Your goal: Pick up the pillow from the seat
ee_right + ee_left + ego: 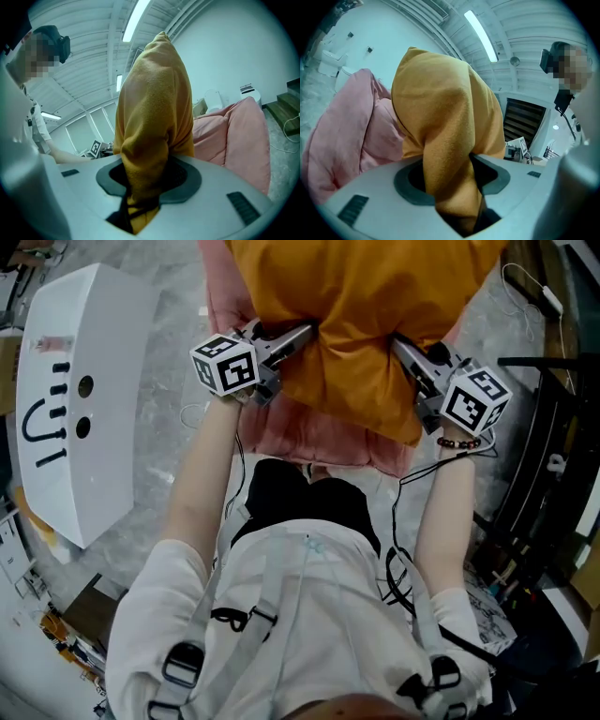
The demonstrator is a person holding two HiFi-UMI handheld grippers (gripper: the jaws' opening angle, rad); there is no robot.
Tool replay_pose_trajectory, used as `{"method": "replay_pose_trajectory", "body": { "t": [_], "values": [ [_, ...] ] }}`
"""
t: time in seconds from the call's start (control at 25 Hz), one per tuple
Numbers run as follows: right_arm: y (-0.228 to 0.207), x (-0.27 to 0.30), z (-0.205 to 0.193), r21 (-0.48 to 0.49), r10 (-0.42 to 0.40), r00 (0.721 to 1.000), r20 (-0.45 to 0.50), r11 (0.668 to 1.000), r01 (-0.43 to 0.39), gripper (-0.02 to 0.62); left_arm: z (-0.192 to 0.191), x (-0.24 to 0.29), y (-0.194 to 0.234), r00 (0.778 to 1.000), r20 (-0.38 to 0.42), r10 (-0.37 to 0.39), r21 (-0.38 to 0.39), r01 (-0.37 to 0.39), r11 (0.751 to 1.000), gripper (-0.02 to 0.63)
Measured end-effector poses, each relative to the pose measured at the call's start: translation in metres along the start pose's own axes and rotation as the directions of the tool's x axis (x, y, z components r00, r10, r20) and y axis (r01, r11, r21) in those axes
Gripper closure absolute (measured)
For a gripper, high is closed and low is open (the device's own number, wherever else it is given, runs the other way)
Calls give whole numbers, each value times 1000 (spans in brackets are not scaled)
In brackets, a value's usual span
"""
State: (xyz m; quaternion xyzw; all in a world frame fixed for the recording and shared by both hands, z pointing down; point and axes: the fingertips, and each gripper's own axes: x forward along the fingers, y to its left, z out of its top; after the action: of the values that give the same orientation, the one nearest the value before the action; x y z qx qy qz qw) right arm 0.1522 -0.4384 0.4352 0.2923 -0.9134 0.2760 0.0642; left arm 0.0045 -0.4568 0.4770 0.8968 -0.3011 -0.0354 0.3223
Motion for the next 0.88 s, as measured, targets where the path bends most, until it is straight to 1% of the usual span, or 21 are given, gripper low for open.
{"method": "replay_pose_trajectory", "body": {
  "t": [0.24, 0.36, 0.68, 0.88],
  "values": [
    [20, -11, 23, -22, -2, 999, 51, 1000, 3, 446, 27, -7, -21, 1000, 17, -15, 58, 14, 998, 377],
    [29, -6, 34, -38, -2, 998, 70, 999, 4, 446, 42, -14, -22, 999, 34, -20, 71, 18, 997, 377],
    [49, -11, 67, -91, 11, 995, 98, 996, -2, 445, 73, -22, -40, 996, 77, -41, 102, 33, 994, 377],
    [62, -17, 88, -122, 21, 991, 131, 992, -5, 446, 94, -26, -55, 993, 103, -49, 141, 35, 989, 379]
  ]
}}
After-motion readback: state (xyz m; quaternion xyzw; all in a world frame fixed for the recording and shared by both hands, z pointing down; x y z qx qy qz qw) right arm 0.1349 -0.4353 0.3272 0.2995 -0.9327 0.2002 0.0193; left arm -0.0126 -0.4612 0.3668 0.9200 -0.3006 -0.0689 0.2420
